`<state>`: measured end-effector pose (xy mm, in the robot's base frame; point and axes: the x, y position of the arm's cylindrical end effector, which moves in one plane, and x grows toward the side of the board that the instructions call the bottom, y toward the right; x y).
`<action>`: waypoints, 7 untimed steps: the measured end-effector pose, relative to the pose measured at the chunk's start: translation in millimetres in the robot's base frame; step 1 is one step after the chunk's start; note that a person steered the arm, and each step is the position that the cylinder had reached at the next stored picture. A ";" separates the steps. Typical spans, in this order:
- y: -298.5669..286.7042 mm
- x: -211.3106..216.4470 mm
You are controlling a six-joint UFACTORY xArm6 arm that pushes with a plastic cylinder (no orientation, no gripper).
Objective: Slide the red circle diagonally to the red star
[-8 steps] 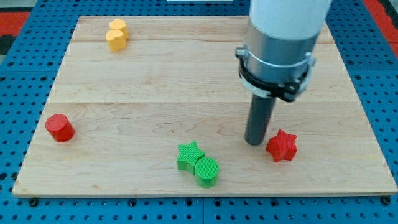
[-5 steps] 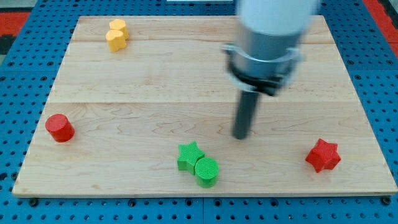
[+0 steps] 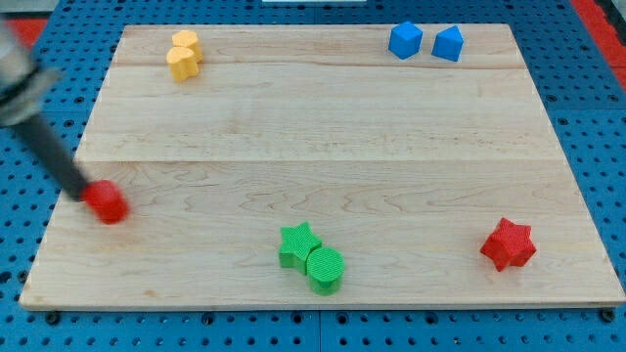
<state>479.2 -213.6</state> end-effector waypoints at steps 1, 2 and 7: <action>121.8 -18.1; 35.4 -22.5; 81.1 52.8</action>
<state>532.0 -132.5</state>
